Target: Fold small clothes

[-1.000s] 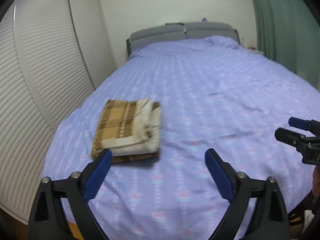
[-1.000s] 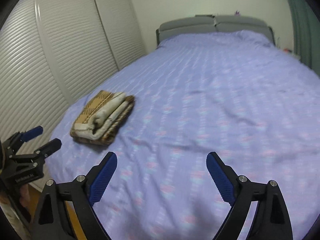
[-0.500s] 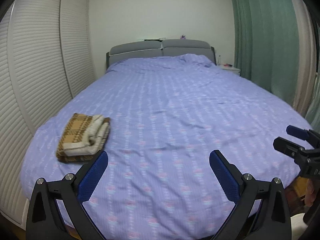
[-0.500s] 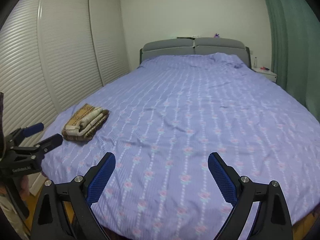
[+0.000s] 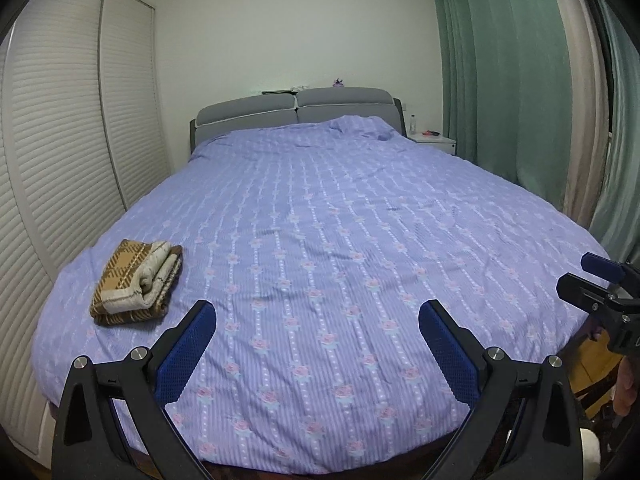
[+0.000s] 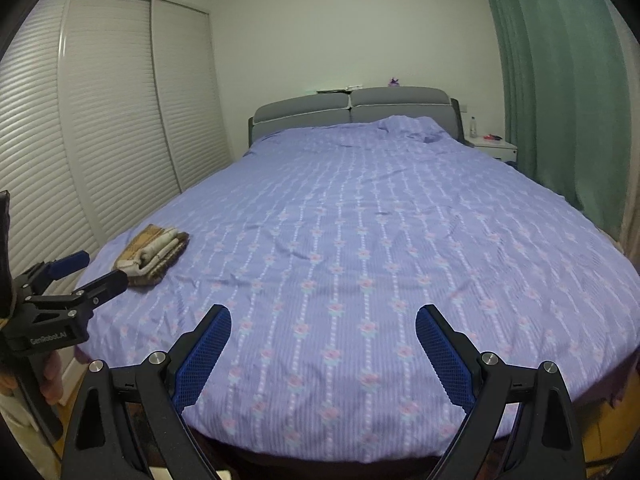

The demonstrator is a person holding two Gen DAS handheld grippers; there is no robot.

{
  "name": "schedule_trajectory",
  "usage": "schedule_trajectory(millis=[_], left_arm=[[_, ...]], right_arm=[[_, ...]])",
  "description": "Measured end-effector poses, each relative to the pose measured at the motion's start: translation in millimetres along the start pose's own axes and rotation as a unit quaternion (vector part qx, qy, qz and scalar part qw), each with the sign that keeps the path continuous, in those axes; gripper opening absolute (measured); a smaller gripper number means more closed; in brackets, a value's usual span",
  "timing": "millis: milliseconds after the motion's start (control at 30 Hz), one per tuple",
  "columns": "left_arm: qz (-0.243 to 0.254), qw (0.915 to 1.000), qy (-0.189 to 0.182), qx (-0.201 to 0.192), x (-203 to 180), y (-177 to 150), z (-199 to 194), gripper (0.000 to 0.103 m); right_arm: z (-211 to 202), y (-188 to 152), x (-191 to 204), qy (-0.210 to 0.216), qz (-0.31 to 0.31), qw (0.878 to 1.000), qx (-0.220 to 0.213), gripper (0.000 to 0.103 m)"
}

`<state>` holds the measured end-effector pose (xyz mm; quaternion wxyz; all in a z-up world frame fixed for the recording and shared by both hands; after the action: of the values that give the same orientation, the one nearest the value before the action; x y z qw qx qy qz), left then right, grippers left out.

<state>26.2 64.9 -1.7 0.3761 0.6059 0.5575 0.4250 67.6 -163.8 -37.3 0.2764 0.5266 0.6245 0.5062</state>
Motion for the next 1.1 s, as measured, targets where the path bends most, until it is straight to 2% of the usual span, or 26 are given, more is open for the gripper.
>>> schedule_trajectory(millis=[367,733,1100], left_arm=[[0.005,0.9998,-0.017,-0.006,-22,-4,-12,0.103],[-0.011,0.9996,-0.025,-0.005,-20,-5,-16,0.103],[-0.007,0.9995,-0.030,-0.007,-24,-5,-19,0.103]], right_arm=[[-15,-8,-12,-0.001,0.014,1.000,-0.009,0.094],[-13,-11,-8,0.004,0.011,1.000,-0.005,0.094],[-14,-12,-6,0.008,0.011,1.000,-0.006,0.094]])
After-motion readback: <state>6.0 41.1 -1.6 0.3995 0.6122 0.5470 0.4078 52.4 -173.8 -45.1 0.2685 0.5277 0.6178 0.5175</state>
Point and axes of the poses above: each gripper's, at about its wrist camera, not at the fingertips, and z roughly the way its jaws point, x to its left, y to its top, the point moved 2 cm from there along z, roughly the way its jaws point, and after that the axes turned 8 degrees about -x, right-handed, at the moved point
